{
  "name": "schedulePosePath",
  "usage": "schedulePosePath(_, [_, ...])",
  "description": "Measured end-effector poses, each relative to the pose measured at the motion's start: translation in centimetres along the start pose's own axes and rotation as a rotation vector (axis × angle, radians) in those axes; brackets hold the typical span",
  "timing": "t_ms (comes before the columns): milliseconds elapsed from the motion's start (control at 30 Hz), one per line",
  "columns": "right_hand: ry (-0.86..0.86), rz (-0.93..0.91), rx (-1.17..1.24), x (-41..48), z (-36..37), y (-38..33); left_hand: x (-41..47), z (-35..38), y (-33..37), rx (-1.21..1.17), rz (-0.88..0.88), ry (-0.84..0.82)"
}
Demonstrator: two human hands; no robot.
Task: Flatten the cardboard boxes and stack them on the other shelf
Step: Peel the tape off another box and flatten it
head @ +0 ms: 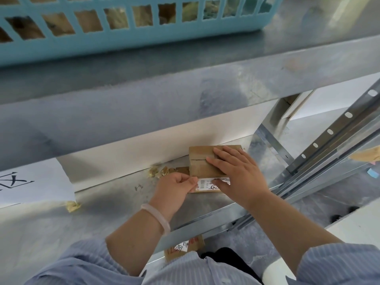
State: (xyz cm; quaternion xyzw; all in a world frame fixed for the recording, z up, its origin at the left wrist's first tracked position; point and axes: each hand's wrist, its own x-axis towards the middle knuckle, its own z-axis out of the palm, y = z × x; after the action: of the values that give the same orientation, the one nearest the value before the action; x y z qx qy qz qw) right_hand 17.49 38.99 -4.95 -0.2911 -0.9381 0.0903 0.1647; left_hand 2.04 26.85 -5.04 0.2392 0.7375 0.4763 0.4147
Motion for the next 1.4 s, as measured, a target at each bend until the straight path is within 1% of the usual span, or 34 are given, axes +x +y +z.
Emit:
schedulePosePath(100, [-0.011, -0.002, -0.007, 0.0, 0.0, 0.0, -0.2, 0.0, 0.1, -0.094, 0.019, -0.034])
schedulePosePath(133, [-0.018, 0.001, -0.007, 0.0, 0.0, 0.0, -0.1, -0.1, 0.3, -0.092, 0.041, -0.031])
schedulePosePath(167, [-0.024, 0.004, -0.007, 0.1, 0.0, 0.0, 0.0, -0.3, 0.3, -0.038, 0.083, -0.013])
schedulePosePath(233, [-0.030, 0.009, -0.007, 0.1, 0.0, 0.1, 0.4, -0.6, 0.2, 0.174, 0.195, 0.056])
schedulePosePath(300, [-0.031, 0.007, -0.008, 0.0, 0.0, 0.0, 0.6, -1.0, 0.3, 0.323, 0.307, 0.146])
schedulePosePath(367, [-0.034, 0.001, -0.009, -0.1, 0.0, 0.1, 0.9, -1.5, 0.5, 0.480, 0.475, 0.231])
schedulePosePath(433, [-0.043, -0.002, -0.011, -0.1, 0.0, 0.1, 1.3, -2.1, 0.8, 0.744, 0.639, 0.294])
schedulePosePath(500, [-0.047, 0.000, -0.013, 0.0, 0.0, 0.2, 1.9, -2.5, 1.2, 0.904, 0.695, 0.333])
schedulePosePath(667, [-0.017, -0.005, -0.024, 0.1, 0.2, 0.2, 2.0, -2.1, 1.0, 0.860, 0.774, 0.370])
schedulePosePath(733, [-0.007, -0.010, -0.027, 0.0, 0.2, 0.2, 2.1, -2.1, 0.7, 0.760, 0.763, 0.327])
schedulePosePath(800, [0.000, -0.016, -0.030, 0.0, 0.2, 0.1, 2.2, -2.4, 0.9, 0.679, 0.759, 0.242])
schedulePosePath(900, [0.032, -0.024, -0.018, -0.1, 0.4, 0.1, 2.1, -2.6, 1.1, 0.783, 0.913, 0.162])
schedulePosePath(933, [0.053, -0.031, -0.013, -0.2, 0.5, 0.2, 2.1, -2.6, 1.1, 0.780, 0.922, 0.145])
schedulePosePath(967, [0.073, -0.040, -0.006, -0.4, 0.6, 0.3, 2.1, -2.7, 0.9, 0.729, 0.888, 0.114])
schedulePosePath(1000, [0.090, -0.052, 0.005, -0.6, 0.6, 0.4, 2.1, -2.7, 0.8, 0.619, 0.808, 0.074])
schedulePosePath(1067, [0.115, -0.074, 0.033, -1.0, 0.7, 0.5, 2.5, -2.7, 0.5, 0.278, 0.570, 0.027])
schedulePosePath(1100, [0.124, -0.078, 0.047, -1.2, 0.7, 0.4, 3.1, -2.7, 0.3, 0.166, 0.465, 0.035])
schedulePosePath(1133, [0.128, -0.078, 0.063, -1.3, 0.7, 0.3, 3.8, -2.7, 0.1, 0.153, 0.387, 0.045])
schedulePosePath(1167, [0.131, -0.073, 0.083, -1.3, 0.6, 0.2, 4.4, -2.6, -0.1, 0.189, 0.316, 0.027])
schedulePosePath(1233, [0.135, -0.049, 0.137, -1.0, 0.5, -0.1, 5.1, -2.3, -0.4, 0.228, 0.197, -0.040])
schedulePosePath(1300, [0.139, 0.001, 0.181, -0.4, 0.2, -0.3, 5.3, -2.0, -0.4, 0.127, 0.114, -0.090])
schedulePosePath(1400, [0.136, 0.067, 0.185, 0.7, -0.2, -0.5, 5.4, -2.0, -0.3, -0.125, -0.005, -0.139])
